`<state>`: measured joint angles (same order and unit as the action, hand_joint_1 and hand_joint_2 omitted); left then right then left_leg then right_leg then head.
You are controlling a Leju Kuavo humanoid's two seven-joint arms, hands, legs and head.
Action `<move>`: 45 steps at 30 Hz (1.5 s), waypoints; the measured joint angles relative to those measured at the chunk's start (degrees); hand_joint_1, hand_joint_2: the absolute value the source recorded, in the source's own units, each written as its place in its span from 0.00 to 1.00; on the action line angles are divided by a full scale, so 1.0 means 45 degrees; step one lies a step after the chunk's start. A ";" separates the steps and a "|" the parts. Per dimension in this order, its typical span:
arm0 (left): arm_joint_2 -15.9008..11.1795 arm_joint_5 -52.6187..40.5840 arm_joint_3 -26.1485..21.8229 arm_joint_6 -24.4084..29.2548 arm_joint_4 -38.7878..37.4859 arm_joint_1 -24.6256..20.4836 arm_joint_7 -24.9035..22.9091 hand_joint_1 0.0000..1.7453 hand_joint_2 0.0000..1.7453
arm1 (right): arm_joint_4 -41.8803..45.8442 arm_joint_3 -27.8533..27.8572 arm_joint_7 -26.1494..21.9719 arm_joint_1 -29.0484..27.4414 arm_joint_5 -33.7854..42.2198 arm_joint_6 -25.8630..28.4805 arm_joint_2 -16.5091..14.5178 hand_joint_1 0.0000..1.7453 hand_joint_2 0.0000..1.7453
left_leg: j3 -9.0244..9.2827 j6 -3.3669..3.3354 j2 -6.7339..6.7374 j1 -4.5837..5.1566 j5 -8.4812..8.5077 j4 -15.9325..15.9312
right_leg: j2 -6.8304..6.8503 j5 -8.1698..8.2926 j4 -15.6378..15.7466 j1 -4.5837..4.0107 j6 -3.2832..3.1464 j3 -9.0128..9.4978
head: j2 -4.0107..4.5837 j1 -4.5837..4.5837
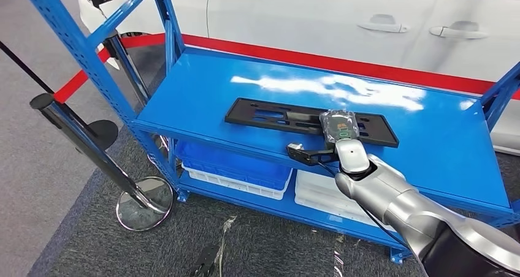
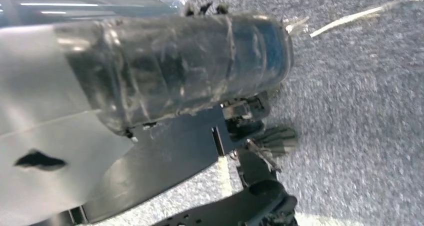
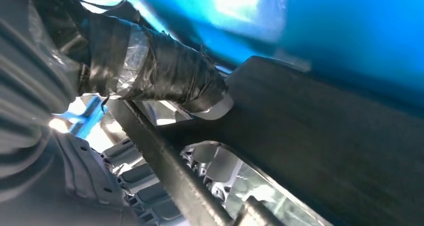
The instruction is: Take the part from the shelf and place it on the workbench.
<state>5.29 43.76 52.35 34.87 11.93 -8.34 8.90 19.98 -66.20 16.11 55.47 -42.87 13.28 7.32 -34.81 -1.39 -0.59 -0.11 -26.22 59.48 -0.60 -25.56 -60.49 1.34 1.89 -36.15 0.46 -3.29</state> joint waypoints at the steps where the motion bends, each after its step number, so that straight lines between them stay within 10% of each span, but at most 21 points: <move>1: 0.0001 -0.0007 0.0000 0.0033 0.0001 0.0011 0.0043 0.00 0.00 | 0.0033 0.0044 -0.0051 -0.0017 0.0001 0.0026 0.0000 1.00 1.00 | -0.0004 0.0045 -0.0008 -0.0004 0.0010 0.0007 | -0.0010 0.0033 0.0012 -0.0015 -0.0099 -0.0011 | 0.0000 -0.0010; 4: 0.0011 -0.0118 0.0000 0.0217 0.0001 0.0032 0.0317 0.00 0.00 | 0.0124 0.0166 -0.0140 -0.0028 0.0016 0.0062 0.0000 1.00 1.00 | -0.0197 0.0199 0.0021 -0.0039 -0.0367 0.0456 | 0.0033 0.0110 0.0109 0.0018 -0.0320 0.0041 | 0.0000 -0.0055; 9: 0.0017 -0.0846 0.0005 0.0885 -0.0005 0.0030 0.0751 0.00 0.00 | 0.0260 0.0470 -0.0726 -0.0247 0.0106 0.0912 0.0055 1.00 1.00 | -0.1445 0.0331 0.0047 -0.0085 -0.1619 0.3455 | 0.0122 0.0148 0.0143 -0.0016 -0.0443 0.0034 | 0.0000 -0.0099; 13: 0.0013 -0.1311 -0.0007 0.1162 -0.0186 -0.0115 0.1913 0.00 0.00 | 0.0746 0.0762 -0.1473 -0.0569 -0.0023 0.2466 0.0154 1.00 1.00 | -0.0050 0.0229 0.0043 -0.0070 -0.0318 0.0729 | 0.0074 0.0173 0.0128 -0.0034 -0.0400 0.0028 | 0.0000 -0.0096; 16: 0.0011 -0.1400 -0.0103 0.1199 -0.0459 -0.0272 0.2600 0.00 0.00 | 0.1292 0.0989 -0.1804 -0.0771 -0.0187 0.3561 0.0266 1.00 1.00 | 0.0256 0.0107 0.0027 0.0022 -0.0214 -0.0044 | 0.0044 0.0299 0.0189 -0.0068 -0.0198 -0.0081 | 0.0000 -0.0090; 20: 0.0005 -0.1472 -0.0317 0.1217 -0.0730 -0.0291 0.3110 0.00 1.00 | 0.2446 0.1257 -0.1688 -0.1214 -0.0931 0.4644 0.0589 1.00 1.00 | 0.0316 -0.0211 0.0045 -0.0065 -0.0003 -0.0313 | 0.0063 -0.0242 -0.0558 -0.0058 -0.0001 -0.0479 | 0.0000 -0.0043; 24: -0.0031 -0.1680 -0.0704 0.1217 -0.0756 -0.0069 0.2960 0.00 1.00 | 0.5145 0.2000 -0.0527 -0.2412 -0.3072 0.4508 0.1148 1.00 1.00 | 0.0340 -0.0327 0.0044 -0.0038 -0.0029 -0.0299 | 0.0077 -0.1294 -0.3260 -0.0064 0.0071 -0.1660 | 0.0000 -0.0012; 30: -0.0174 -0.1825 -0.1246 0.1149 -0.0742 0.0306 0.3243 0.00 1.00 | 1.0337 0.3790 -0.0016 -0.4425 -0.5404 0.4308 0.1836 1.00 1.00 | 0.0262 -0.0128 -0.0047 0.0033 -0.0342 0.0097 | 0.0087 0.0041 -0.0078 -0.0117 -0.0090 -0.0088 | 0.0000 -0.0024; 34: -0.0293 -0.1827 -0.1370 0.1020 -0.0720 0.0537 0.3386 0.00 1.00 | 1.3719 0.4903 0.0103 -0.5777 -0.6475 0.4159 0.2132 1.00 1.00 | 0.0222 0.0076 -0.0018 0.0011 -0.0624 0.0312 | 0.0072 0.0013 0.0042 -0.0103 -0.0342 0.0030 | 0.0000 -0.0050; 39: -0.0385 -0.1767 -0.1526 0.1002 -0.0713 0.0621 0.3388 0.00 1.00 | 1.6623 0.5791 0.0160 -0.6787 -0.6742 0.4280 0.2388 1.00 1.00 | -0.1065 0.0317 0.0046 -0.0045 -0.2051 0.3392 | 0.0081 0.0024 0.0097 -0.0071 -0.0499 0.0081 | 0.0000 -0.0090; 45: -0.0501 -0.1362 -0.1700 0.0553 -0.0698 0.0673 0.3314 0.00 1.00 | 1.9125 0.6268 0.0149 -0.7842 -0.6615 0.5044 0.2419 1.00 1.00 | 0.0573 0.0154 0.0034 0.0002 -0.0518 0.0100 | 0.0008 0.0077 0.0081 -0.0090 -0.0391 0.0078 | 0.0000 -0.0081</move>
<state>3.04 37.63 44.70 37.36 8.79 -5.31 23.81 106.05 -37.99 16.78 20.18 -72.63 35.98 18.21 -32.23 -0.70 -0.43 -0.10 -28.54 59.93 -0.57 -25.21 -60.13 0.94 0.13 -35.80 0.46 -3.66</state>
